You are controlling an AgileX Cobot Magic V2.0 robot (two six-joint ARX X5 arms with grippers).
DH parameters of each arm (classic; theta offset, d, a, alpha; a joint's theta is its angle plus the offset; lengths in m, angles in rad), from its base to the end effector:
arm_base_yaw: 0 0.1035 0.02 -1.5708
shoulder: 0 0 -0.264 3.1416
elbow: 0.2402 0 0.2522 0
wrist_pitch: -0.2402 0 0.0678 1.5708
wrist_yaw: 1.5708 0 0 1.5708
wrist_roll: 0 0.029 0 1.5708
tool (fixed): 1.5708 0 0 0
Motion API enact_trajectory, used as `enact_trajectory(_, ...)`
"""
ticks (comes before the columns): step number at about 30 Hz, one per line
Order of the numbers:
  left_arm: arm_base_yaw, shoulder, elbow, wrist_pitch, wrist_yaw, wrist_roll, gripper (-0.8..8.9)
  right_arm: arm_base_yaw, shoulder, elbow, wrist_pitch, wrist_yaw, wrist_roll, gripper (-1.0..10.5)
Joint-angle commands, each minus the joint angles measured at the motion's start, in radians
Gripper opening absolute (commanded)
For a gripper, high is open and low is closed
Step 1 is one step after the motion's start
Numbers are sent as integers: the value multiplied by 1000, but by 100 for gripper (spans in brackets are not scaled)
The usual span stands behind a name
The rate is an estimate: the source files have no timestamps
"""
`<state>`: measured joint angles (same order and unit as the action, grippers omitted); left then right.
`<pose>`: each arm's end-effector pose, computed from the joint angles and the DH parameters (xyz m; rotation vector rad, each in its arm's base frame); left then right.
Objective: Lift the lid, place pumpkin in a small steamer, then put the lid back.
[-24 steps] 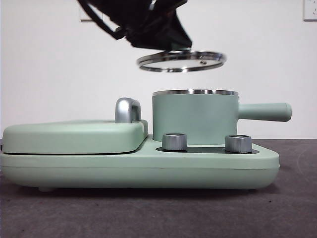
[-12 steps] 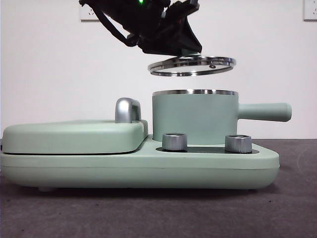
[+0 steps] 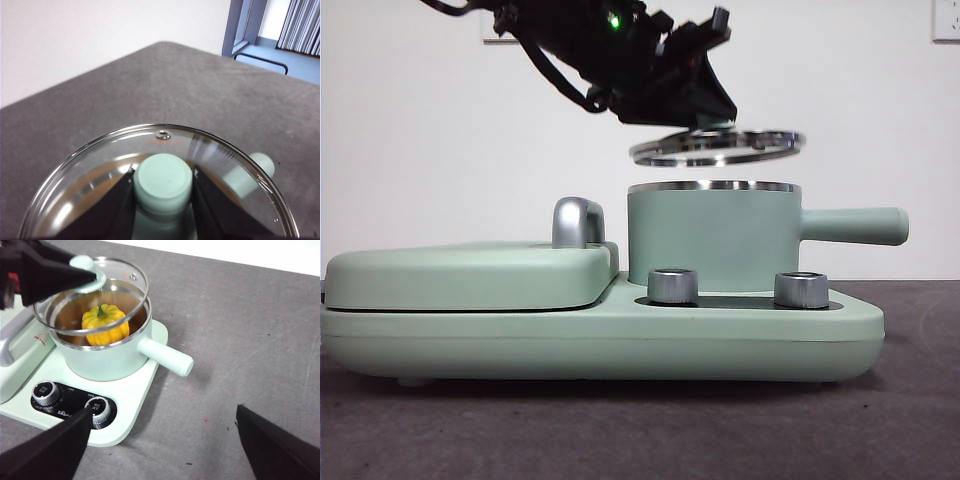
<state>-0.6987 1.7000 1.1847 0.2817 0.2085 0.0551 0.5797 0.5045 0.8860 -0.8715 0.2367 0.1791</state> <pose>0.2950 -0.2556 0.2745 0.1097 0.2097 -0.9094 0.0695 0.0374 0.3328 -0.0211 0.4794 0.2938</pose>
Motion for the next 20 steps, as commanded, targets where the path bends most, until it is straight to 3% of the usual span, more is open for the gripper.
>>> enact_trajectory(1, -2, 26, 34, 34, 2, -8, 10, 5, 11, 7, 11, 0, 26, 442)
enact_trajectory(20, 24, 34, 34, 29, 3, 14, 10, 5, 48, 7, 19, 0, 26, 443)
